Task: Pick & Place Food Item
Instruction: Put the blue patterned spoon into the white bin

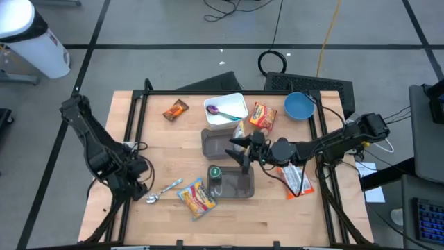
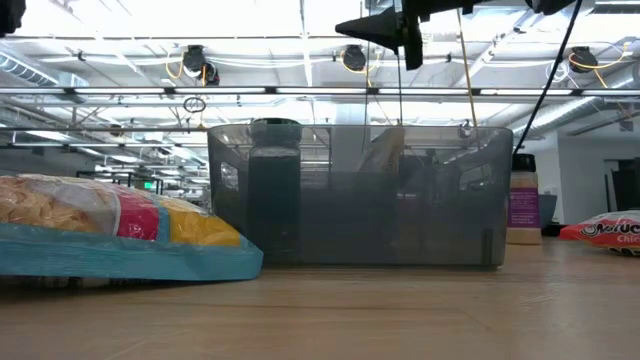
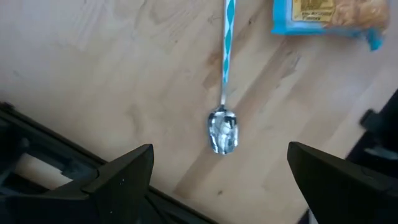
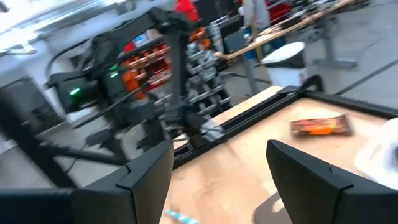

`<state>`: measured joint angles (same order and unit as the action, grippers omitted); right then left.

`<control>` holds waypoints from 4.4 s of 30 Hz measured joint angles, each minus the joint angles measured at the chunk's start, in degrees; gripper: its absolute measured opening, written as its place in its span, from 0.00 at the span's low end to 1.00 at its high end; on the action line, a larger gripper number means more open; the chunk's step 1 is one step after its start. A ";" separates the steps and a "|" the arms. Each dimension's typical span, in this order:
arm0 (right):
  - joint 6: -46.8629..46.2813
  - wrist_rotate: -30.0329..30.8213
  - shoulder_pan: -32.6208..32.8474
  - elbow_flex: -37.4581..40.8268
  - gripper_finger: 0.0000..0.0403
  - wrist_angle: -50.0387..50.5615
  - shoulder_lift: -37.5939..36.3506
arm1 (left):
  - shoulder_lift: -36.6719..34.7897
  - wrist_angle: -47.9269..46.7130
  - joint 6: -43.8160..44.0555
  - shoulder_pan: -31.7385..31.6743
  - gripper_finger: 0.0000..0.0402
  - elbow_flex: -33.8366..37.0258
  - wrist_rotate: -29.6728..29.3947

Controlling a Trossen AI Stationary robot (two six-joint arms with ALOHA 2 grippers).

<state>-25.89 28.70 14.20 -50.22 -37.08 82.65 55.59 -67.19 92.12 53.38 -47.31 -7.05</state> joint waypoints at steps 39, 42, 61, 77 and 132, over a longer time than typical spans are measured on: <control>1.11 -19.97 3.91 -0.02 0.63 0.52 -1.63 | 19.55 21.69 10.80 -5.28 0.38 -0.04 5.97; 1.11 -19.83 3.91 -0.02 0.63 0.50 -1.63 | 19.55 19.43 7.10 -6.43 0.43 -0.03 6.54; -0.37 -19.35 0.60 -0.02 0.63 0.44 -1.63 | 19.46 13.57 -17.49 -12.52 0.64 0.81 5.18; -0.44 -17.82 -0.37 -0.02 0.63 0.42 -1.63 | 19.48 27.20 -15.75 -12.39 0.48 10.42 8.51; -0.44 -14.83 -1.16 -0.02 0.63 0.42 -1.61 | 23.61 32.31 -16.77 -12.59 0.21 14.38 10.60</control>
<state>-26.33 13.87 13.04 -50.24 -36.67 81.03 79.20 -34.87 75.35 40.80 -32.93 3.55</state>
